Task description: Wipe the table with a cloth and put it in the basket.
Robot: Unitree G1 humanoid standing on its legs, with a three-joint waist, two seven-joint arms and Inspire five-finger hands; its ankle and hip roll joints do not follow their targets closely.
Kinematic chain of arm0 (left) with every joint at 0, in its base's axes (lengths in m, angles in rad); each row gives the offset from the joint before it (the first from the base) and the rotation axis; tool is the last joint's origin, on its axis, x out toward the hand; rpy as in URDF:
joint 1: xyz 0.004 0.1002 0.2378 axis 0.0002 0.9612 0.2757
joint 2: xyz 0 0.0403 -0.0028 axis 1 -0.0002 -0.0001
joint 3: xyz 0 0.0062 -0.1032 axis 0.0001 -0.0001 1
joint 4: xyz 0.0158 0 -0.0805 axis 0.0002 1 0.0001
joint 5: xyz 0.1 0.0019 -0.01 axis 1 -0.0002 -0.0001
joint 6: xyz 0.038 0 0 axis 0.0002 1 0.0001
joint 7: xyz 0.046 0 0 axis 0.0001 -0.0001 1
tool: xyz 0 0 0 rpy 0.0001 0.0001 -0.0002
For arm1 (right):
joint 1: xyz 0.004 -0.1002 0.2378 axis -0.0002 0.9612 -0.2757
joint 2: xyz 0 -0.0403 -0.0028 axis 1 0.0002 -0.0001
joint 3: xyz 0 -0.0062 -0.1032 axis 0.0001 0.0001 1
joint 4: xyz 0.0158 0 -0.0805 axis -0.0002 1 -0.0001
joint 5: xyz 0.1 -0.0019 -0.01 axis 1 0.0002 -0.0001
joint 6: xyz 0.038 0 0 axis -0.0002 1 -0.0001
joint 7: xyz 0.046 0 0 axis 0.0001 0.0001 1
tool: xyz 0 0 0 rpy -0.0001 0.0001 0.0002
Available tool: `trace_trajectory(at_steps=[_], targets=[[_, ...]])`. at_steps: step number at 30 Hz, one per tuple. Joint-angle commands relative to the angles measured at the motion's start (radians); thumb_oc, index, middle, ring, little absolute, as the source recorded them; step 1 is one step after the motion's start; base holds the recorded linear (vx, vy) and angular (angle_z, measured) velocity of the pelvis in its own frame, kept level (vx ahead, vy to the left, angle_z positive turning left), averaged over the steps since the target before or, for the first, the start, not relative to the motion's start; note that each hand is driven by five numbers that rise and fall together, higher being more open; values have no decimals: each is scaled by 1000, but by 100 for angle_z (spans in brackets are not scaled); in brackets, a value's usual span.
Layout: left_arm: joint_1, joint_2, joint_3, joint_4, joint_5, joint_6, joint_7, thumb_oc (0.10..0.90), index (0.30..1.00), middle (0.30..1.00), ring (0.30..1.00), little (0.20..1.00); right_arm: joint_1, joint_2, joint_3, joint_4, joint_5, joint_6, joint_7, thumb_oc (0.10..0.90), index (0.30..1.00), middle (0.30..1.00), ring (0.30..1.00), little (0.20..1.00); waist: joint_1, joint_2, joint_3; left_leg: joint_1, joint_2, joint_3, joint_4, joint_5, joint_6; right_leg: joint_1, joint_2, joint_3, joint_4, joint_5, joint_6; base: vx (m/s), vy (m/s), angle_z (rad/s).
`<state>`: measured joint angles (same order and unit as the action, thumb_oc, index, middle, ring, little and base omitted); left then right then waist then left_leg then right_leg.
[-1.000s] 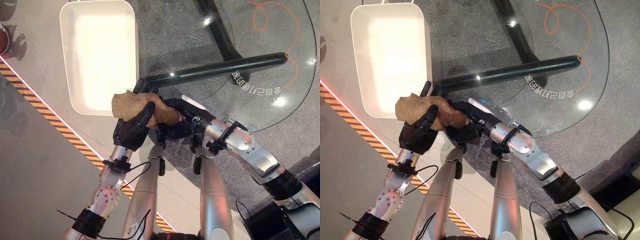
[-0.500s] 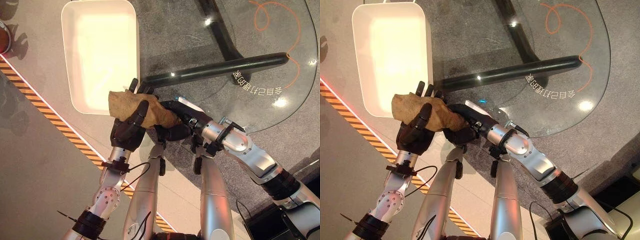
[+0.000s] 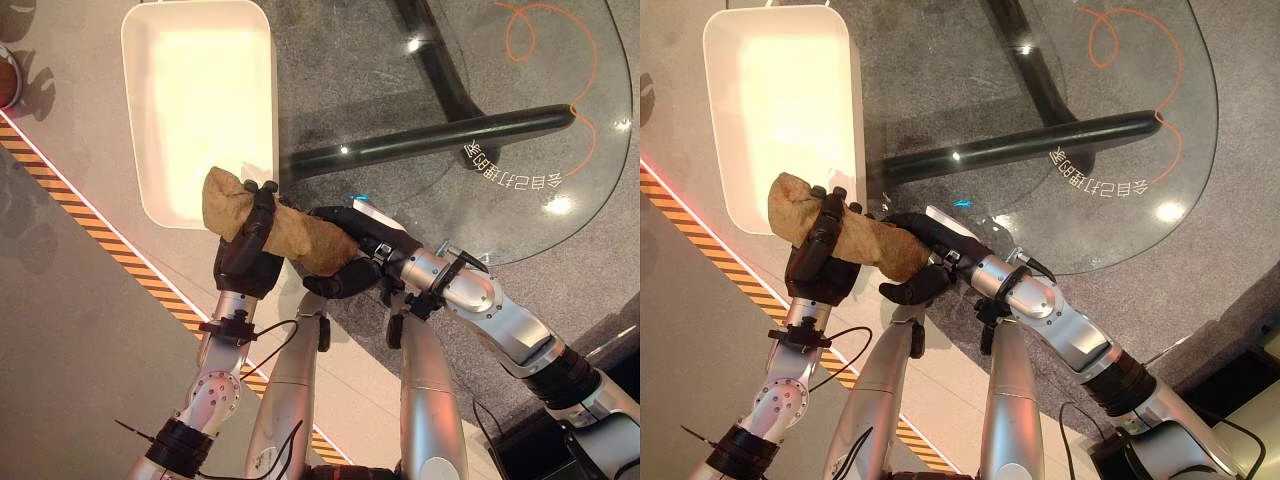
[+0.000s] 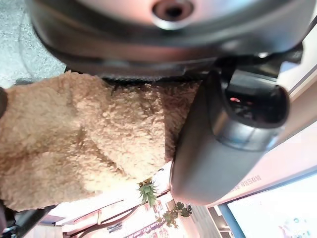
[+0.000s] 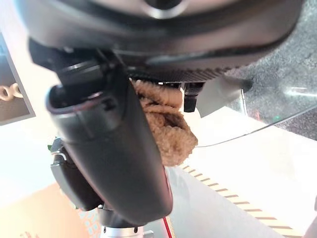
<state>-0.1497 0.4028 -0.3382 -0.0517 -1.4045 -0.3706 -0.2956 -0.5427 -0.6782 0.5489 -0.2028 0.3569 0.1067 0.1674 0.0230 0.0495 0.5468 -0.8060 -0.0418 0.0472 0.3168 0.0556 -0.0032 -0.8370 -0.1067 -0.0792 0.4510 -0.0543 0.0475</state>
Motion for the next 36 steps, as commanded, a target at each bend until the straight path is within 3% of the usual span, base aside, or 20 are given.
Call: trace_trajectory(at_steps=[1, 5, 8, 13, 19, 20, 23, 25, 28, 30, 31, 36], targets=[[0, -3, 5, -190, 29, -24, -158, 100, 300, 300, 300, 200, -6, 17, -36, -156, 45, -127, -44, 800, 900, 900, 900, 900, 3, -6, -27, 24, -73, 14, 16, -64, 48, 16, 72, -6, -110, 82, 19, 0, 0, 0], [10, -4, 17, -192, 29, -25, -162, 100, 300, 300, 300, 200, 24, 15, -84, -168, 47, -169, -94, 800, 900, 900, 900, 900, -3, -9, -27, 24, -70, 17, 17, -67, 49, 16, 75, -2, -107, 82, 20, 0, 0, 0], [20, -11, 26, -193, 39, -25, -163, 100, 300, 300, 300, 200, 55, 26, -147, -177, 102, -238, -151, 800, 900, 900, 900, 900, -10, -12, -27, 24, -66, 19, 21, -72, 52, 14, 77, 1, -102, 79, 22, 0, 0, 0], [45, -39, 40, -189, 64, -41, -170, 100, 300, 300, 300, 200, 116, 80, -228, -209, 167, -321, -155, 800, 900, 900, 900, 900, -22, -13, -27, 25, -64, 21, 25, -80, 55, 12, 83, 11, -93, 75, 22, 0, 0, 0], [57, -50, 70, -197, 89, -82, -160, 100, 300, 300, 300, 200, 165, 112, -261, -225, 155, -334, -145, 800, 900, 900, 900, 900, -28, -10, -27, 24, -62, 26, 25, -82, 55, 7, 86, 17, -88, 70, 20, 5, 6, -2], [59, -43, 100, -205, 119, -133, -142, 100, 300, 300, 300, 200, 189, 114, -273, -224, 153, -324, -143, 800, 900, 900, 900, 900, -28, -9, -27, 26, -61, 28, 27, -84, 54, 9, 86, 16, -86, 67, 19, 0, 0, 0], [54, -30, 131, -205, 165, -188, -113, 100, 300, 300, 300, 200, 201, 113, -278, -213, 153, -311, -129, 800, 900, 900, 900, 900, -27, -8, -27, 30, -61, 29, 26, -84, 52, 14, 85, 15, -87, 63, 18, 0, 0, 0], [46, -5, 177, -207, 223, -274, -52, 100, 300, 300, 300, 200, 213, 107, -281, -206, 153, -288, -111, 800, 900, 900, 900, 900, -24, -4, -27, 33, -61, 29, 28, -84, 49, 17, 83, 14, -84, 57, 15, 0, 0, 0], [31, 21, 236, -200, 295, -337, 34, 100, 300, 300, 300, 200, 221, 104, -279, -193, 154, -254, -90, 800, 900, 900, 900, 900, -22, 1, -27, 37, -61, 29, 35, -88, 44, 23, 80, 12, -79, 48, 12, 7, 12, -1], [7, 50, 291, -200, 472, -392, 171, 100, 300, 300, 300, 200, 228, 98, -269, -179, 144, -200, -74, 800, 900, 900, 900, 900, -21, 9, -27, 36, -60, 28, 47, -92, 38, 24, 76, 10, -69, 37, 7, 30, 66, -3], [0, 70, 316, -206, 582, -399, 262, 100, 300, 300, 300, 200, 237, 92, -269, -174, 140, -177, -53, 800, 900, 900, 900, 900, -21, 13, -27, 34, -60, 25, 52, -90, 36, 23, 75, 11, -65, 34, 4, 31, 75, -3], [-5, 125, 412, -201, 879, -388, 540, 100, 300, 300, 300, 200, 283, 74, -255, -163, 134, -82, -1, 800, 900, 900, 900, 900, -22, 24, -27, 32, -60, 30, 63, -91, 29, 19, 72, 16, -49, 18, -7, 26, 92, -8]])
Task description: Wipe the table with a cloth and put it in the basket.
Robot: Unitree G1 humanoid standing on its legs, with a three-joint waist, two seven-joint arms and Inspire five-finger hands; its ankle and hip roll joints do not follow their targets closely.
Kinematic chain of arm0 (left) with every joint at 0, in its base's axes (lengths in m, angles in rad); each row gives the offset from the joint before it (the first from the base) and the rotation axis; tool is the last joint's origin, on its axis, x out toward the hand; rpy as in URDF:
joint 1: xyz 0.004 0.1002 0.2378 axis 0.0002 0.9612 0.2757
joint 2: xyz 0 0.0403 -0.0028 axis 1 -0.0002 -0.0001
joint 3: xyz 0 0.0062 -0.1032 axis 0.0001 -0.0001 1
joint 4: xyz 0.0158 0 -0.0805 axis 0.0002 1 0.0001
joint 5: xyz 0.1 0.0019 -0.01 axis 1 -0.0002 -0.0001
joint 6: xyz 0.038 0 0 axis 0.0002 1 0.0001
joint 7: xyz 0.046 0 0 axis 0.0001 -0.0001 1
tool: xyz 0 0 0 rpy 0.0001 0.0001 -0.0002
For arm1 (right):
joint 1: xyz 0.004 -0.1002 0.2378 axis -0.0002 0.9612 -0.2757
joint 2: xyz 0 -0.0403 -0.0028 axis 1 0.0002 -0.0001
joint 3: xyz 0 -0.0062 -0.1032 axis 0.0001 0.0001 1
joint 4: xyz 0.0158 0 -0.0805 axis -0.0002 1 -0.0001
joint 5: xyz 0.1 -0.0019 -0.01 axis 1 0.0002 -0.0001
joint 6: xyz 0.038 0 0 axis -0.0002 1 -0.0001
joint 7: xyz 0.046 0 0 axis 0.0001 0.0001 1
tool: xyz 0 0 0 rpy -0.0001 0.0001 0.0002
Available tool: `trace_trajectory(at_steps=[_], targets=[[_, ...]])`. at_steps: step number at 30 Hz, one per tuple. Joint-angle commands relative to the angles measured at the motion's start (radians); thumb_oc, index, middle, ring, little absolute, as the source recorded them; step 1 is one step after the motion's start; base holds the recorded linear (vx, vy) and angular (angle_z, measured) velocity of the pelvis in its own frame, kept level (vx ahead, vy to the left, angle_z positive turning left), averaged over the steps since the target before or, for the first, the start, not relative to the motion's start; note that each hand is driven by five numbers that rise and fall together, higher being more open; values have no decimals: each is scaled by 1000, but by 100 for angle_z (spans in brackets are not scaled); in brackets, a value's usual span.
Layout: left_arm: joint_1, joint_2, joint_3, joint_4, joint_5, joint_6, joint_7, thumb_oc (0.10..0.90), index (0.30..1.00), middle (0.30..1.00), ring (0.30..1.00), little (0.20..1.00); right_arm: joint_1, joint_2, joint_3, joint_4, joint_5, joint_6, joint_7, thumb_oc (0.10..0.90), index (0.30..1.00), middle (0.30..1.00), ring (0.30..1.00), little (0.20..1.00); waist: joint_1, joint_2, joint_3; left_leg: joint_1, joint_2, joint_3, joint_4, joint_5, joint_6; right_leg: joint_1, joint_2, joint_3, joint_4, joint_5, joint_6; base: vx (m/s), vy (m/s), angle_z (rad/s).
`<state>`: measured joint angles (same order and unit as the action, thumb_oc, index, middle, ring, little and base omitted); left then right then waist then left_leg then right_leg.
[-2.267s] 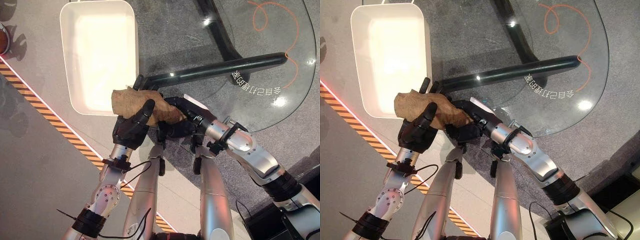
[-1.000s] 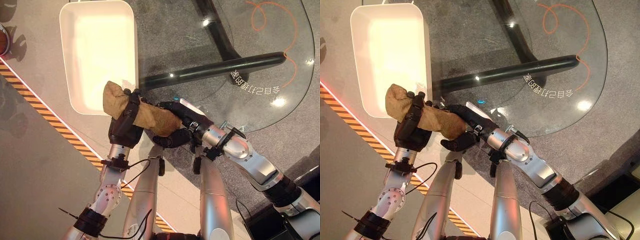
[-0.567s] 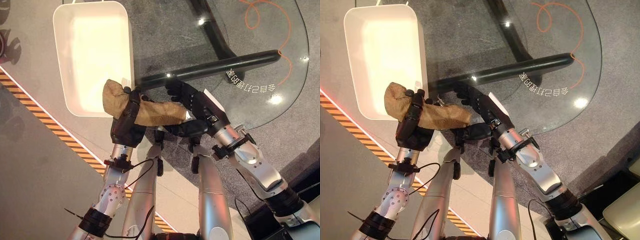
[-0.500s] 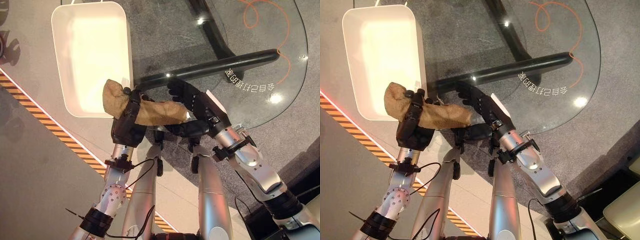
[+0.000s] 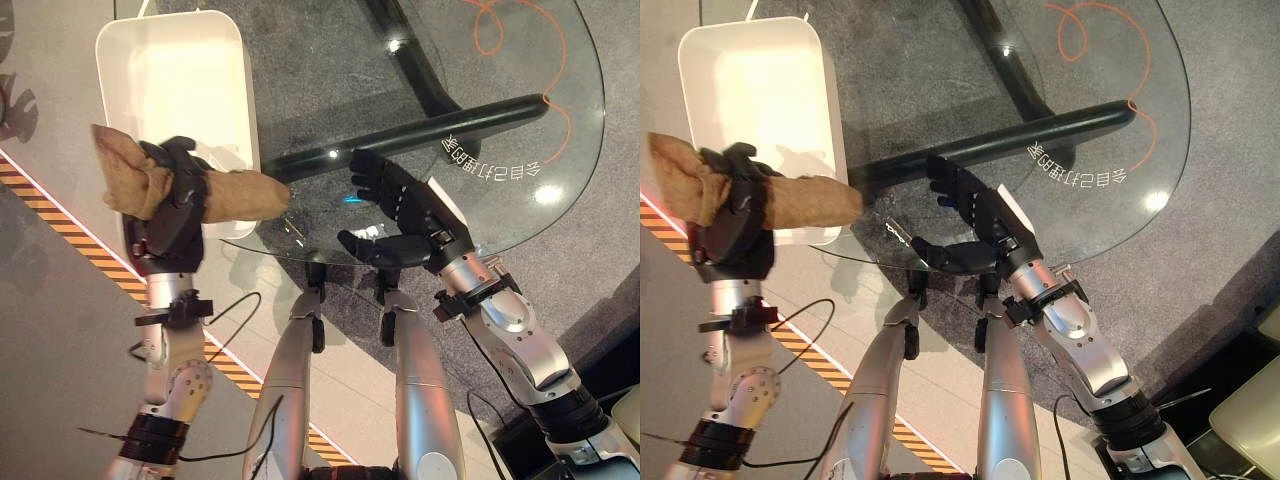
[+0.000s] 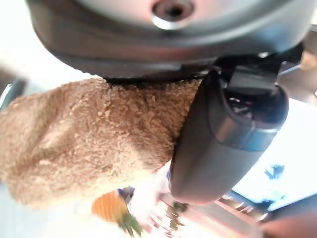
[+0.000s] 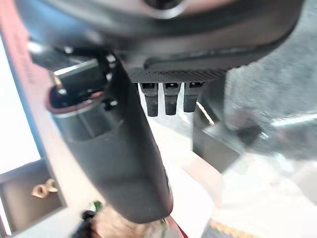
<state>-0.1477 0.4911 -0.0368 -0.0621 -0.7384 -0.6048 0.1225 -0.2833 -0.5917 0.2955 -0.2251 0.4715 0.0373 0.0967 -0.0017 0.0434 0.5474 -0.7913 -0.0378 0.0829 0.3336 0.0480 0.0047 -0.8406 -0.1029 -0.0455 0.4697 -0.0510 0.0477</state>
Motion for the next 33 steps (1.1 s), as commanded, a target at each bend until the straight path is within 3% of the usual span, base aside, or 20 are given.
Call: trace_trajectory(at_steps=[1, 4, 6, 12, 15, 17, 22, 27, 33], targets=[[-2, 40, 123, -188, 269, -149, 178, 100, 300, 300, 300, 200, 30, -13, 2, -136, 21, -1, 74, 800, 900, 900, 900, 900, 2, 31, -27, 16, -64, -5, 49, -84, 20, 22, 67, -15, -66, 12, -9, 21, 85, -6], [3, 63, 152, -150, 458, -107, 387, 100, 300, 300, 300, 200, 40, -15, 19, -113, -4, 30, 81, 800, 900, 900, 900, 900, 1, 34, -27, 13, -65, -1, 52, -85, 16, 18, 68, -10, -62, 7, -13, 19, 105, -1], [-6, 98, 170, -101, 558, -37, 500, 100, 300, 300, 300, 200, 36, -33, 33, -94, 1, 71, 99, 800, 900, 900, 900, 900, -1, 38, -27, 8, -65, 4, 55, -84, 13, 12, 68, -7, -57, 2, -17, 15, 113, -4], [-64, 199, 167, 44, 630, 130, 597, 100, 300, 300, 300, 200, 2, -108, 106, -49, -65, 223, 224, 800, 900, 900, 900, 900, -6, 38, -27, -9, -60, 17, 61, -79, 2, -4, 70, -3, -51, -5, -22, 5, 96, -6], [-154, 273, 120, 154, 648, 258, 667, 100, 300, 300, 300, 200, -47, -184, 186, -24, -110, 331, 299, 800, 900, 900, 900, 900, -13, 30, -27, -25, -51, 25, 62, -72, -1, -22, 73, -1, -49, 0, -21, 6, 74, 0], [-245, 323, 69, 269, 648, 331, 704, 100, 300, 300, 300, 200, -95, -222, 236, 11, -33, 364, 303, 800, 900, 900, 900, 900, -21, 21, -27, -37, -44, 30, 65, -70, -3, -37, 78, 3, -46, 5, -19, 17, 90, 1], [-472, 356, -57, 503, 570, 446, 740, 100, 300, 300, 300, 200, -185, -220, 321, 100, 43, 402, 293, 800, 900, 900, 900, 900, -45, -5, -27, -64, -33, 40, 63, -61, -7, -68, 90, 16, -53, 24, -11, 0, 76, 0], [-655, 356, -161, 638, 562, 484, 749, 100, 300, 300, 300, 200, -255, -206, 373, 167, 96, 414, 302, 800, 900, 900, 900, 900, -65, -33, -27, -91, -25, 48, 67, -59, -11, -98, 97, 30, -57, 42, -3, 3, 63, -2], [-773, 346, -233, 718, 529, 494, 729, 100, 300, 300, 300, 200, -288, -190, 389, 209, 124, 420, 308, 800, 900, 900, 900, 900, -80, -56, -27, -123, -19, 51, 79, -59, -15, -129, 105, 42, -45, 51, 3, 8, 56, -2]])
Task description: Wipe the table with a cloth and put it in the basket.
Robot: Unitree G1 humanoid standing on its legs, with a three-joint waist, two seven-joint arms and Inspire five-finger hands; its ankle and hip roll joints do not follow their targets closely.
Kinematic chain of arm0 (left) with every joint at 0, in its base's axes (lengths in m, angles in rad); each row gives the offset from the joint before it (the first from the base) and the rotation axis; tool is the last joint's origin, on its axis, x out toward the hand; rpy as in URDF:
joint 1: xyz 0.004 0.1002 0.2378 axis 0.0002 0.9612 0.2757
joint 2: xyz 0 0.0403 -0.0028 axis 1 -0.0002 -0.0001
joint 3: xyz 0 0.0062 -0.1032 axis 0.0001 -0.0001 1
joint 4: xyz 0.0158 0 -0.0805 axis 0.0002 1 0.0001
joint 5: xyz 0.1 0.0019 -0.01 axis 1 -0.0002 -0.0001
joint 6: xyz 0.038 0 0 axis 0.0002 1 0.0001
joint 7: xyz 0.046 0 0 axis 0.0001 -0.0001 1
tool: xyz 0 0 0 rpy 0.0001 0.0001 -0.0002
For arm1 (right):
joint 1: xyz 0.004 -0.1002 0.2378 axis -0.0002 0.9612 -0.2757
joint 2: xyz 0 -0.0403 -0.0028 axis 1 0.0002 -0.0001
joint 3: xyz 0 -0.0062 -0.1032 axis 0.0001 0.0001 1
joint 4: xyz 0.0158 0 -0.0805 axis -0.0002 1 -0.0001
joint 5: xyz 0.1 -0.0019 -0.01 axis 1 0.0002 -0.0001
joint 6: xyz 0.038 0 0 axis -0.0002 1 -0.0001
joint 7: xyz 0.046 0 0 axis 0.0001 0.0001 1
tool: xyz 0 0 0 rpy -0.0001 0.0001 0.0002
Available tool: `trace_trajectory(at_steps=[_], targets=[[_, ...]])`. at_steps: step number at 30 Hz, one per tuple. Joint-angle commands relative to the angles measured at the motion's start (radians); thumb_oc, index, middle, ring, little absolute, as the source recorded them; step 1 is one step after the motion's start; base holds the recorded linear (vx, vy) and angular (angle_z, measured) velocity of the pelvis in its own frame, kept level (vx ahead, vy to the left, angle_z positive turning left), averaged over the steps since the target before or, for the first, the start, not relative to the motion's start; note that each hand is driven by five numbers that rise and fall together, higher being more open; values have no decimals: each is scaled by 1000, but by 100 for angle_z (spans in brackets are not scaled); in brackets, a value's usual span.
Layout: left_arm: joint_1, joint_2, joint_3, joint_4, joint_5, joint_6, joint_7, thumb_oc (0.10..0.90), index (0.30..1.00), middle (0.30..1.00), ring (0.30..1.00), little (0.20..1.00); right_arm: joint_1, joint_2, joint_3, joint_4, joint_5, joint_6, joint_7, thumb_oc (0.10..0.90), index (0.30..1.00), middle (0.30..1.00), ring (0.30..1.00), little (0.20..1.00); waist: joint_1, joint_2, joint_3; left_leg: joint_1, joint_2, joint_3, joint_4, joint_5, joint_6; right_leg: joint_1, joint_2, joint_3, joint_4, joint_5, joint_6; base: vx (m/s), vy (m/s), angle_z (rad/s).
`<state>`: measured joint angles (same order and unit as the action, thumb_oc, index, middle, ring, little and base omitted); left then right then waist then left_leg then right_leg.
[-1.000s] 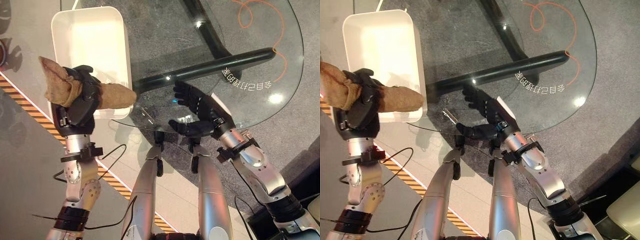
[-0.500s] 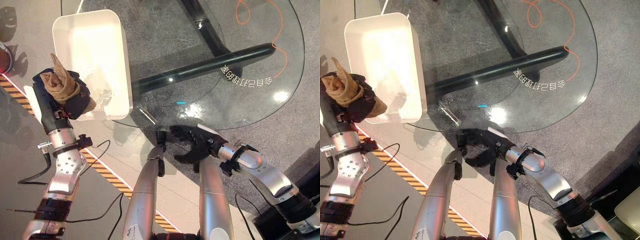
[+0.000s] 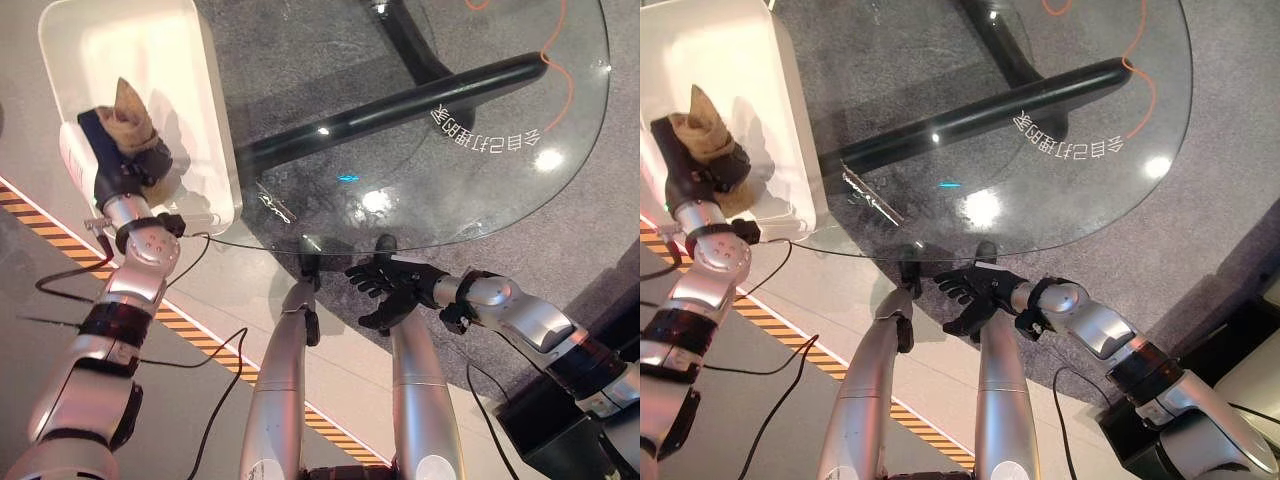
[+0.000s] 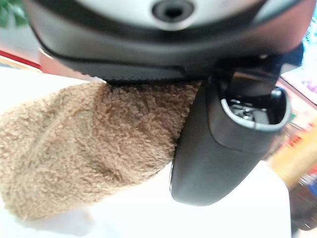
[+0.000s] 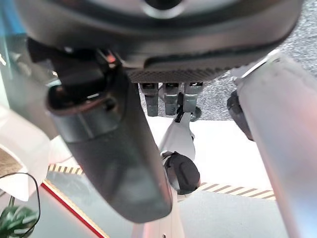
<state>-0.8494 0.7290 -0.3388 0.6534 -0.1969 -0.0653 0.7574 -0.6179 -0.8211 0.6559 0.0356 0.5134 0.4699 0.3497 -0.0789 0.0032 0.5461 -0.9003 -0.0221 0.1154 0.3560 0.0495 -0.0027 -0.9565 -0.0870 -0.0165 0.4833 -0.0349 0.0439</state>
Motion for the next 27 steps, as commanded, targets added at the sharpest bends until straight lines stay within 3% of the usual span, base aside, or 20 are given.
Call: trace_trajectory(at_steps=[1, 8, 10, 11, 18, 27], targets=[[-84, 105, 60, 15, -14, -45, 88, 100, 300, 300, 300, 200, 43, 43, 31, -43, 84, -14, 53, 800, 900, 900, 900, 900, -5, -19, -26, -17, -34, 18, 56, -60, -8, -16, 90, 13, -59, 37, 8, 11, 37, -5], [-149, 69, 0, 79, -12, -4, -8, 100, 300, 300, 300, 200, 15, 73, 35, -16, 99, -4, 53, 800, 900, 900, 900, 900, -16, -41, -26, -52, -35, 7, 67, -64, -11, -43, 96, 21, -62, 54, 20, 12, 24, -5], [-153, 59, -12, 96, 0, 29, -48, 385, 545, 545, 545, 485, 11, 80, 34, -12, 101, -3, 49, 800, 900, 900, 900, 900, -18, -47, -26, -55, -35, 6, 64, -63, -12, -45, 98, 21, -65, 58, 23, 0, 0, 0], [-154, 55, -18, 104, 6, 39, -60, 800, 900, 900, 900, 900, 9, 83, 33, -9, 101, -5, 46, 800, 900, 900, 900, 900, -18, -49, -26, -57, -36, 5, 62, -61, -12, -45, 98, 20, -70, 61, 24, 0, 0, 0], [-139, 47, -10, 161, -65, 77, -59, 800, 900, 900, 900, 900, 1, 84, 32, 16, 97, -31, 51, 800, 900, 900, 900, 900, -18, -53, -26, -58, -39, 0, 56, -60, -15, -46, 98, 15, -73, 61, 28, -2, -1, -2], [-135, 73, 31, 216, -177, 31, -75, 800, 900, 900, 900, 900, 19, 89, 23, 9, 86, -40, 52, 800, 900, 900, 900, 900, -9, -49, -26, -40, -44, -11, 49, -61, -18, -26, 88, -3, -76, 49, 26, -5, -21, 0]])
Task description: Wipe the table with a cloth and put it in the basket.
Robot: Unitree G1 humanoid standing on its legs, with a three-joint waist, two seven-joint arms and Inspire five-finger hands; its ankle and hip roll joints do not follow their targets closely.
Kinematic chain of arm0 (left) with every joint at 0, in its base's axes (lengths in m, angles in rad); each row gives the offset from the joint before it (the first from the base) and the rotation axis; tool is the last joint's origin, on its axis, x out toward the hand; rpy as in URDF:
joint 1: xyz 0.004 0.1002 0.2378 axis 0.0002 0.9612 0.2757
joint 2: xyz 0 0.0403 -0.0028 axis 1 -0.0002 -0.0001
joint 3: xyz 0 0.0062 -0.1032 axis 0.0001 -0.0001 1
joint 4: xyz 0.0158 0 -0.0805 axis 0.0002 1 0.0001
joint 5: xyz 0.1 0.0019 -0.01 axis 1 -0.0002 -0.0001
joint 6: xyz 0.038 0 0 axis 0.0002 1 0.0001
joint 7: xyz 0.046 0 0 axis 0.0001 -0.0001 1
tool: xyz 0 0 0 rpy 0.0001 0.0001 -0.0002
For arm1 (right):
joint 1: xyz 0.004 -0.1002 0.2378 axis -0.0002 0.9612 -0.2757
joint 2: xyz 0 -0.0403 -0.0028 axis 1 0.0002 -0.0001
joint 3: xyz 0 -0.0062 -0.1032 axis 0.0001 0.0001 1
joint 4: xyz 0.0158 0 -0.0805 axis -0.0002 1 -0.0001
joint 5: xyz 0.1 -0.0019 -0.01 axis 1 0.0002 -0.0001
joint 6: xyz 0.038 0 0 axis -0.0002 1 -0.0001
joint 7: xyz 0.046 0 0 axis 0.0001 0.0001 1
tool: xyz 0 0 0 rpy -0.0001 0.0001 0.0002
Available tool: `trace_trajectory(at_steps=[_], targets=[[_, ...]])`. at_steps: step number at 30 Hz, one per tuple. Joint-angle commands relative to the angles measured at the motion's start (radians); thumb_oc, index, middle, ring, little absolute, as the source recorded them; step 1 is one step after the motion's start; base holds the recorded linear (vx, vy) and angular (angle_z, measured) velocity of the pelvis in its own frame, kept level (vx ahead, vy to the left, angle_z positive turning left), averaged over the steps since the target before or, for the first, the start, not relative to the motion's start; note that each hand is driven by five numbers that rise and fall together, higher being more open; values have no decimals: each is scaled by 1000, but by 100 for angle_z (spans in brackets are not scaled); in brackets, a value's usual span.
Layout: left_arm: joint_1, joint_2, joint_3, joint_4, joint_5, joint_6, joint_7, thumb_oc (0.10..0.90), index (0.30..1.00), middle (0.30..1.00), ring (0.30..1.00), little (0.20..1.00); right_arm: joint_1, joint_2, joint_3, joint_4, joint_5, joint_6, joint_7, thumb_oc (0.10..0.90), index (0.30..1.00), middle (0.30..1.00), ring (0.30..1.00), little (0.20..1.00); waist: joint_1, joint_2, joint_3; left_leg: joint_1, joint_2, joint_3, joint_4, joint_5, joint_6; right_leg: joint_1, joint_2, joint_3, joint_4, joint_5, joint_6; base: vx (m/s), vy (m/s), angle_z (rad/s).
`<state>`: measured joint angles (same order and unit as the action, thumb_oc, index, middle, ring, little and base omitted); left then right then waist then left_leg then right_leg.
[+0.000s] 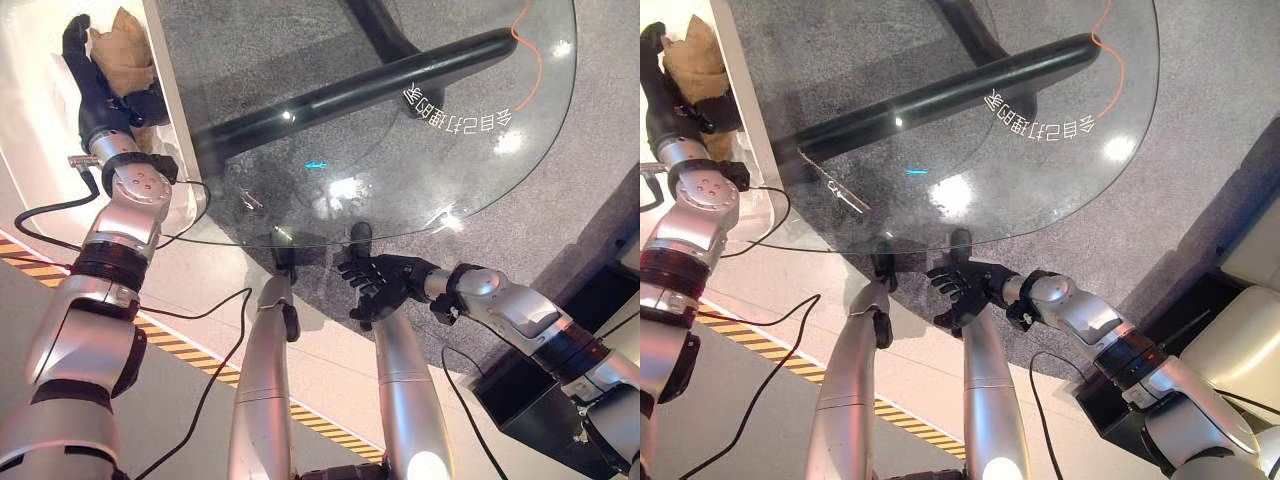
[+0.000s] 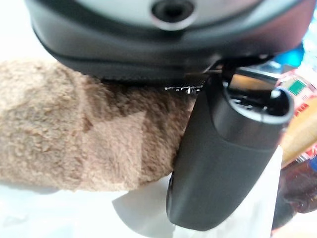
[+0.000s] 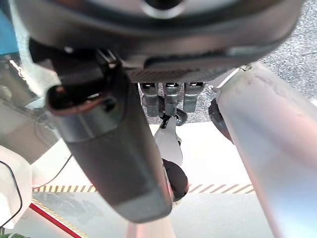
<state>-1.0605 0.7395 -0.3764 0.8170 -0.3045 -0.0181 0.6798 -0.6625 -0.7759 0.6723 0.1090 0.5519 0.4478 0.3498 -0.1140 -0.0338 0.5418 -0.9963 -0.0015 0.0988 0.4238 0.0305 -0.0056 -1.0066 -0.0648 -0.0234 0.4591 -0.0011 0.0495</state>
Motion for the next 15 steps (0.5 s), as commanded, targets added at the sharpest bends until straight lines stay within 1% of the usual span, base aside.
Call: trace_trajectory(at_steps=[1, 8, 15], targets=[[77, 64, 70, 51, -73, -19, 2, 800, 900, 900, 900, 900, 65, 43, 7, -67, 48, -19, 50, 800, 900, 900, 900, 900, 26, -11, -22, 57, -65, 4, -20, -42, -15, 25, 65, 3, -52, 14, 20, -7, -46, 1], [126, 65, 108, 9, -124, -74, -1, 800, 900, 900, 900, 900, 108, 54, -8, -94, 30, -27, 28, 800, 900, 900, 900, 900, 38, -5, -22, 89, -76, -6, -32, -46, -12, 55, 57, -9, -61, 7, 20, -7, -38, 3], [216, 64, 164, -51, -159, -101, -9, 800, 900, 900, 900, 900, 164, 78, -37, -109, -6, -30, 17, 800, 900, 900, 900, 900, 51, 5, -22, 145, -86, -12, -52, -47, -10, 108, 46, -21, -80, 2, 20, -19, -52, 6]])
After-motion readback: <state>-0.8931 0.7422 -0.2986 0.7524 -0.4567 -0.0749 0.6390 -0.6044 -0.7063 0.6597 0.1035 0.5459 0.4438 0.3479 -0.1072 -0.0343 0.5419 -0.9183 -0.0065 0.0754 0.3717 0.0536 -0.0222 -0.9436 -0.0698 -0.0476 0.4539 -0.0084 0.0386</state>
